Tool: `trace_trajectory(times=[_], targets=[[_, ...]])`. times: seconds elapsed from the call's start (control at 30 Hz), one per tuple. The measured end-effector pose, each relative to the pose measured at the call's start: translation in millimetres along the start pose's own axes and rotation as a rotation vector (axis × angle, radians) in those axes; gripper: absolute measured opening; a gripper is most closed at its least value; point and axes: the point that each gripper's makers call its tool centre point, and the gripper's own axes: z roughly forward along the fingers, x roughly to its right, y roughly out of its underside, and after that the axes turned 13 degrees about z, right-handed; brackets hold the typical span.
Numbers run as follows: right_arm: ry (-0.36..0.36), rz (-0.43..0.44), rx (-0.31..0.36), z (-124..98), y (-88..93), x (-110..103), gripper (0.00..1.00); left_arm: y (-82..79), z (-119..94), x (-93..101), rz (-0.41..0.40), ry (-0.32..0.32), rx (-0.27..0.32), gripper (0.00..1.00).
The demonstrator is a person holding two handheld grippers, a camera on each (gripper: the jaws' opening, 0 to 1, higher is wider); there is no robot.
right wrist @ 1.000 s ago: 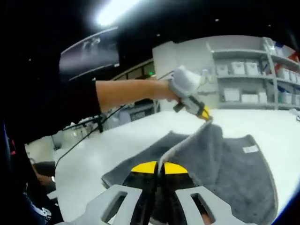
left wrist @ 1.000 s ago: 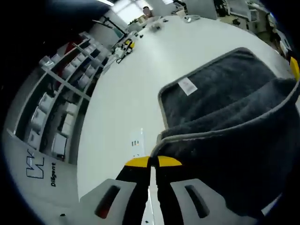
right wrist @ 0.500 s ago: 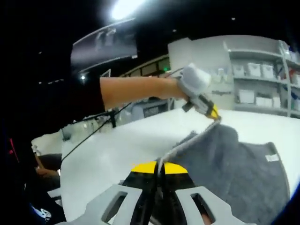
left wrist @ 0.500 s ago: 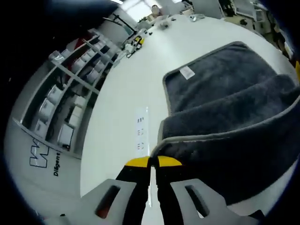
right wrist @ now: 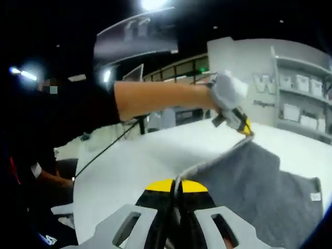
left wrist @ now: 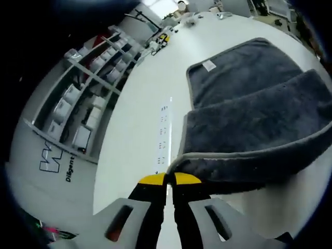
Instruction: Open the folded towel by lifting each exposed corner and separating the folded layers until the towel lies flat within the target outline without major curled edges
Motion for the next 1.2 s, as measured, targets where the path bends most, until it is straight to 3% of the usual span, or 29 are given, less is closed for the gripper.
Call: trace_trajectory(times=[0.17, 0.4, 0.8, 0.93, 1.0, 1.1, 1.2], targets=[[-0.029, -0.030, -0.009, 22, -1.2, -22, 0.00, 23.7, -28, 4.5, -0.012, -0.026, -0.032, 0.03], [-0.042, -0.058, -0.044, 45, 4.1, -45, 0.00, 39.4, -60, 8.5, -0.012, -0.066, -0.038, 0.03], [-0.051, -0.118, -0.067, 77, 3.6, -82, 0.00, 73.2, -93, 16.2, -0.009, -0.099, -0.102, 0.03], [-0.064, -0.138, -0.074, 79, 4.2, -81, 0.00, 87.1, -102, 17.0, 0.023, -0.100, -0.129, 0.03], [-0.069, -0.133, -0.073, 93, 2.3, -95, 0.00, 92.0, -105, 17.7, 0.027, -0.099, -0.138, 0.03], [-0.082, -0.133, -0.077, 101, 4.9, -100, 0.00, 109.8, -110, 21.3, -0.005, -0.085, -0.183, 0.03], [-0.088, -0.133, -0.086, 111, 5.5, -108, 0.00, 115.3, -114, 20.9, -0.013, -0.089, -0.183, 0.03]])
